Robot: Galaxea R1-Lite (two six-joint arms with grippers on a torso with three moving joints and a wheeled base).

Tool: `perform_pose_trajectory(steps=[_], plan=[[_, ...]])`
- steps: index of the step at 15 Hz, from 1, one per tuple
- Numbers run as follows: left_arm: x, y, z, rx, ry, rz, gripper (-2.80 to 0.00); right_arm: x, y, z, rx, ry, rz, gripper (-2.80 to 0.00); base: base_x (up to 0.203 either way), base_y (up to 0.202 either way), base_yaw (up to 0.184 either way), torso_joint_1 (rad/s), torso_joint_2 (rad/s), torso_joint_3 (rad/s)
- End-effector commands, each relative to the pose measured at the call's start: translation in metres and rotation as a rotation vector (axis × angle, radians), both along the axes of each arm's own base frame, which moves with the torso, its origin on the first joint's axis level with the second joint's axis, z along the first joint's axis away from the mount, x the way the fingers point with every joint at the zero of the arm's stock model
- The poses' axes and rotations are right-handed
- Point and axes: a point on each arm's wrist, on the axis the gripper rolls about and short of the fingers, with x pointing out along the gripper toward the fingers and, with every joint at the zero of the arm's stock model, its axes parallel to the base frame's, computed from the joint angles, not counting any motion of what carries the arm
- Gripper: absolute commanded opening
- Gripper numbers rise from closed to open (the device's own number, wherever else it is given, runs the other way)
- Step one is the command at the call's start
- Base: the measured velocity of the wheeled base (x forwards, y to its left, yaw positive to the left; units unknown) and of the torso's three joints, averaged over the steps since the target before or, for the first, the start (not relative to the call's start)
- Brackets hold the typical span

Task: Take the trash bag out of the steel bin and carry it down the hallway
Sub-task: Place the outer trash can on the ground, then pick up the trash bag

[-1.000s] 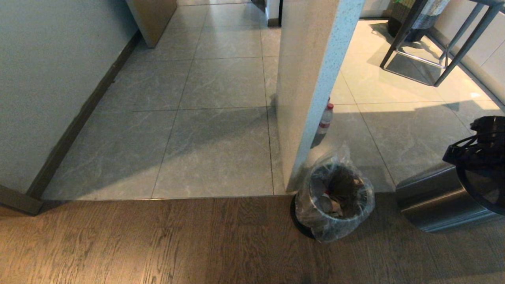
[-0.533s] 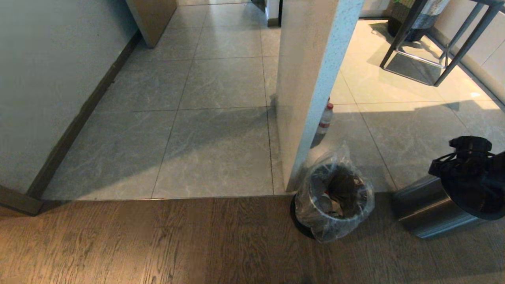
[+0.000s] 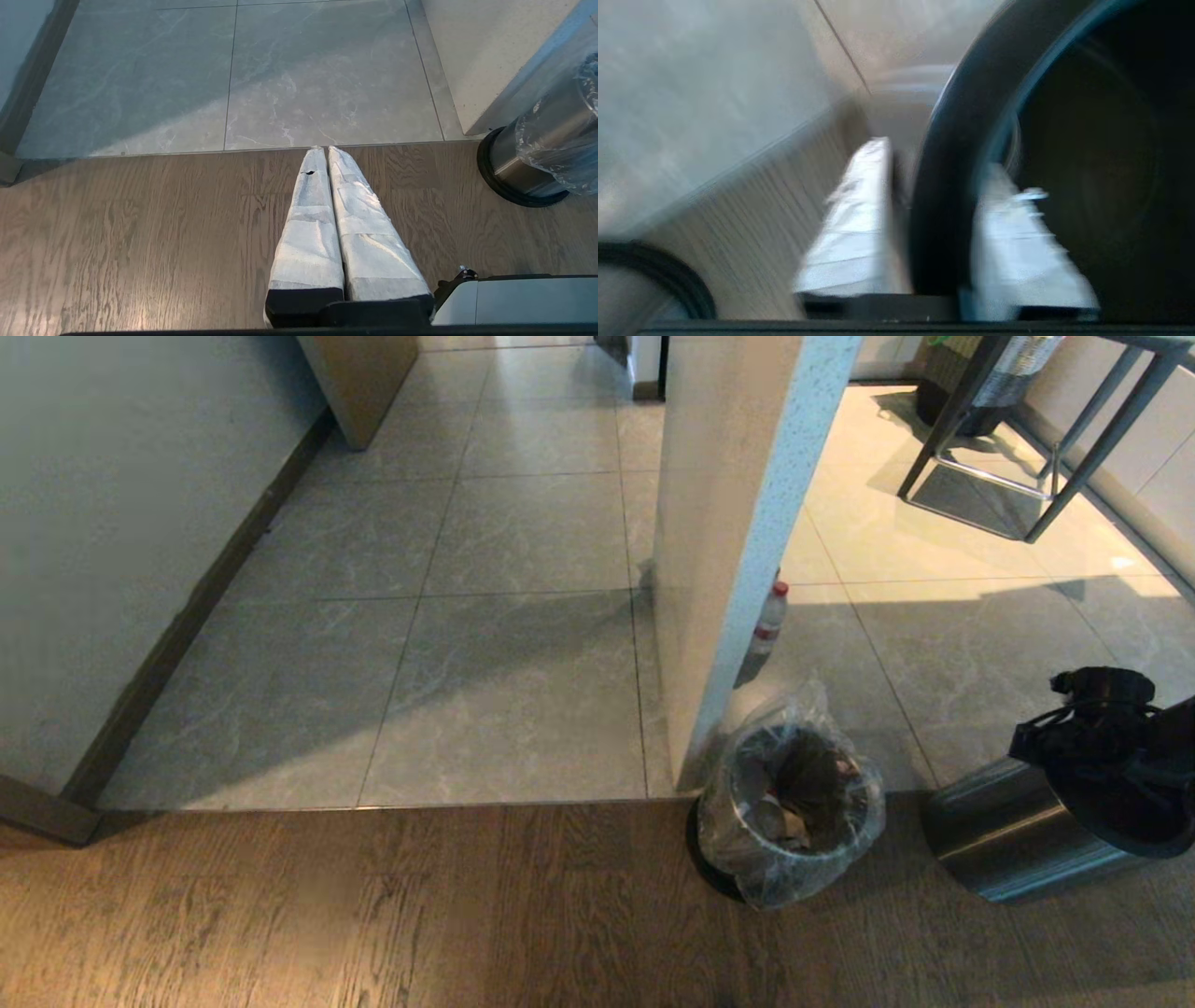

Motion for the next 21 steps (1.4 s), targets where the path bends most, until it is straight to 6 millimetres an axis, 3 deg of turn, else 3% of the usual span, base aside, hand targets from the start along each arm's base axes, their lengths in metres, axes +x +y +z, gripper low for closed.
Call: perform_pose_trajectory(steps=[1,3,5,9,10,12,15,18,20,21], plan=[[0.000,0.000,0.000,0.000,0.000,0.000,-2.80,-0.005,0.001,0.016,-0.003,-0.025,0.009,0.00,0.000,0.000,0.000,0.000,0.00,0.000],[0.000,0.000,0.000,0.000,0.000,0.000,-2.80,-0.010,0.004,0.022,0.006,-0.005,0.010,0.00,0.000,0.000,0.000,0.000,0.00,0.000],[0.000,0.000,0.000,0.000,0.000,0.000,-2.80,-0.017,0.008,0.045,-0.003,-0.029,0.011,0.00,0.000,0.000,0.000,0.000,0.00,0.000],[0.000,0.000,0.000,0.000,0.000,0.000,-2.80,-0.051,0.033,0.125,-0.016,-0.126,0.079,0.00,0.000,0.000,0.000,0.000,0.00,0.000],[0.000,0.000,0.000,0.000,0.000,0.000,-2.80,-0.064,0.045,0.143,-0.001,-0.144,0.128,-2.80,0.000,0.000,0.000,0.000,0.00,0.000],[0.000,0.000,0.000,0.000,0.000,0.000,-2.80,-0.088,0.079,0.163,0.044,-0.123,0.244,-2.80,0.000,0.000,0.000,0.000,0.00,0.000],[0.000,0.000,0.000,0.000,0.000,0.000,-2.80,-0.113,0.140,0.162,0.105,-0.011,0.418,-2.80,0.000,0.000,0.000,0.000,0.00,0.000],[0.000,0.000,0.000,0.000,0.000,0.000,-2.80,-0.107,0.187,0.155,0.129,0.045,0.555,-2.80,0.000,0.000,0.000,0.000,0.00,0.000],[0.000,0.000,0.000,0.000,0.000,0.000,-2.80,-0.095,0.206,0.140,0.133,0.079,0.616,-2.80,0.000,0.000,0.000,0.000,0.00,0.000],[0.000,0.000,0.000,0.000,0.000,0.000,-2.80,-0.089,0.211,0.134,0.136,0.091,0.631,0.00,0.000,0.000,0.000,0.000,0.00,0.000]])
